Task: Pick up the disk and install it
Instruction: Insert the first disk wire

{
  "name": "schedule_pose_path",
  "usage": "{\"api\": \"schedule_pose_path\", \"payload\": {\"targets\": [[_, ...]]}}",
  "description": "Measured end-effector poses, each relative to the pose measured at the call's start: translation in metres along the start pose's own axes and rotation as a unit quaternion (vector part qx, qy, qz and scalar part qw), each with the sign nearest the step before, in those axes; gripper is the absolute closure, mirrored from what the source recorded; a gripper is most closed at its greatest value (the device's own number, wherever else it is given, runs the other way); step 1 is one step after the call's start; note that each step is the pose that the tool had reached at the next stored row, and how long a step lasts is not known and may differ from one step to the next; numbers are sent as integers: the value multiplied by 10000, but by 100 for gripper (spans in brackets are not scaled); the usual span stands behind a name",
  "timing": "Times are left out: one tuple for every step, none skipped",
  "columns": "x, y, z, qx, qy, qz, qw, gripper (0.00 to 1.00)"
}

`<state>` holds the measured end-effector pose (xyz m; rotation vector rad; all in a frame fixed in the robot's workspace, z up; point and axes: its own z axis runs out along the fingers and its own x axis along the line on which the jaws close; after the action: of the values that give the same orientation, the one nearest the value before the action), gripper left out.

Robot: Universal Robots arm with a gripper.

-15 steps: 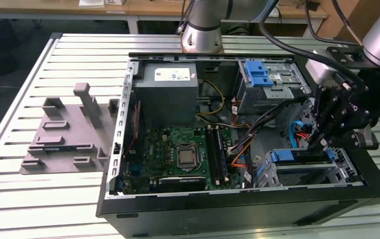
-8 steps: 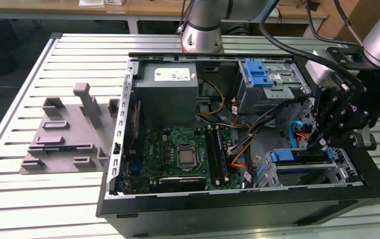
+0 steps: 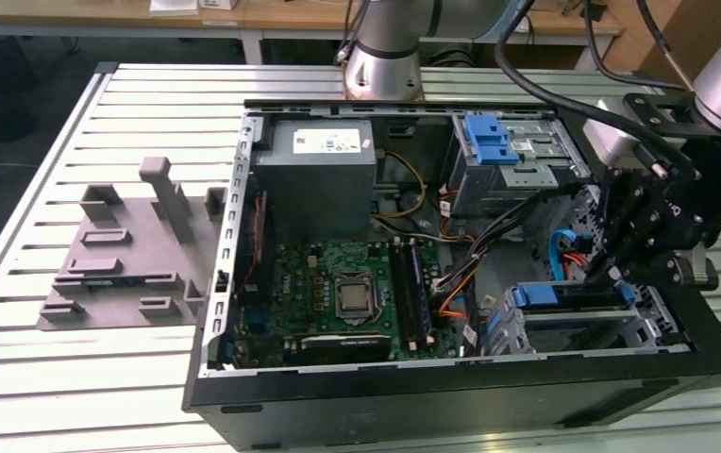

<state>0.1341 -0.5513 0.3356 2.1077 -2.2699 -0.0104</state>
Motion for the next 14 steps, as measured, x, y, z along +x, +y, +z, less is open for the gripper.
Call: {"api": "schedule_pose_path", "payload": {"targets": [[0,0,2,0,0,0,10000,84],[1,-1,3,0,0,0,10000,84],[2,-1,5,0,0,0,10000,84],[2,-1,7,0,0,0,10000,84],[3,-1,10,0,0,0,10000,84],[5,-1,13,0,0,0,10000,84],[6,-1,16,-1,0,-1,10000,84],[7,-2,18,-2,-1,-1,10000,84],[8,-4,20,-3,-3,-1,10000,84],[9,-5,20,-4,-4,-1,10000,84],[9,-7,21,-5,-6,-1,10000,84],[9,-10,21,-7,-7,-1,10000,84],[10,-11,19,-8,-7,0,10000,84],[10,-12,16,-11,-9,0,10000,84]]}}
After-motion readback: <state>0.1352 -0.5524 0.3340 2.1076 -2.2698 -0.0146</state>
